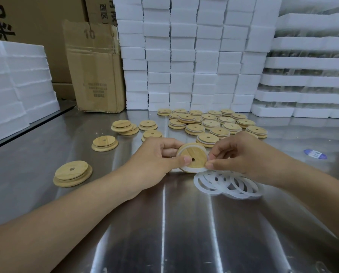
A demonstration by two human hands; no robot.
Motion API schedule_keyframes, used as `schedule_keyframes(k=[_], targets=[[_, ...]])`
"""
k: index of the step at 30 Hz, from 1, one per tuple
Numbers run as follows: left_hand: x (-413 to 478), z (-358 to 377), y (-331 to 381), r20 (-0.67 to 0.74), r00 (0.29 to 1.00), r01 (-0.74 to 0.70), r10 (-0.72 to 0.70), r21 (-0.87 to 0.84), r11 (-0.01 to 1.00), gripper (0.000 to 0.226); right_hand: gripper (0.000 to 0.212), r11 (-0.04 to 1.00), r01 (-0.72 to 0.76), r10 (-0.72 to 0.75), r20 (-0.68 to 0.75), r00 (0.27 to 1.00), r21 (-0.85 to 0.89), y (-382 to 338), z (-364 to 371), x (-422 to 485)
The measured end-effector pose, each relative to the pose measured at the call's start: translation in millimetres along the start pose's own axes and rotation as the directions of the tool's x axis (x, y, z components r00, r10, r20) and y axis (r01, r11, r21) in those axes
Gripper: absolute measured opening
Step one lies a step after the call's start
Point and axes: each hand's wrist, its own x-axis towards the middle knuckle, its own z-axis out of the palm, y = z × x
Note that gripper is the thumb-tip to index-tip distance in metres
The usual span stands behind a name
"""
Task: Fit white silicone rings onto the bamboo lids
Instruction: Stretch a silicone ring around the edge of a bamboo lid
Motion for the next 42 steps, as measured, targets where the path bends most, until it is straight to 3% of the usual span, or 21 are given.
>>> schedule_keyframes(k=[8, 14, 17, 24, 27, 29, 31, 35, 38, 42], targets=[[-5.2, 7.8, 6.0, -0.126, 0.99, -0.076, 0.063, -0.098, 0.992, 0.017, 0.011, 0.995, 0.008, 0.006, -0.137, 0.991, 0.103, -7.2, -2.3, 0.0], [-11.2, 21.3, 9.0, -0.248, 0.962, -0.155, 0.11, -0.168, 0.974, 0.018, 0.014, 0.983, -0.11, 0.112, -0.003, 0.994, 0.143, -18.3, -9.3, -3.6], [-13.8, 21.7, 9.4, -0.228, 0.97, -0.13, 0.083, -0.199, 0.971, 0.022, 0.015, 0.98, -0.113, 0.111, 0.019, 0.994, 0.166, -21.1, -10.8, -7.1], [-11.1, 16.5, 12.6, -0.203, 0.977, -0.105, 0.062, -0.21, 0.972, 0.024, 0.023, 0.985, -0.047, 0.073, -0.153, 0.985, 0.166, -19.3, -2.3, -3.5], [-10.1, 15.5, 13.1, -0.179, 0.982, -0.101, 0.065, -0.202, 0.974, 0.03, 0.023, 0.975, -0.055, 0.073, -0.077, 0.994, 0.213, -20.5, -1.3, -4.5], [-10.3, 16.7, 13.3, -0.14, 0.987, -0.098, 0.073, -0.187, 0.977, 0.035, 0.014, 0.972, -0.048, 0.056, -0.029, 0.998, 0.228, -21.0, 0.7, -4.4], [-9.8, 18.0, 13.7, -0.144, 0.987, -0.092, 0.07, -0.152, 0.984, 0.04, 0.009, 0.972, -0.02, 0.036, -0.067, 0.997, 0.235, -21.0, 2.6, -3.0], [-7.7, 17.1, 13.7, -0.204, 0.977, -0.056, 0.059, 0.02, 0.998, 0.03, 0.012, 0.968, -0.025, 0.059, -0.131, 0.99, 0.249, -18.4, 1.2, -2.0], [-8.2, 16.7, 11.7, -0.106, 0.992, -0.055, 0.071, 0.143, 0.988, 0.035, 0.017, 0.961, -0.039, 0.075, -0.123, 0.99, 0.273, -16.9, -1.5, -2.4], [-8.8, 15.0, 10.6, 0.003, 0.994, -0.11, 0.111, 0.173, 0.979, 0.033, 0.038, 0.967, -0.029, 0.043, -0.049, 0.998, 0.252, -16.9, 2.8, -2.9]])
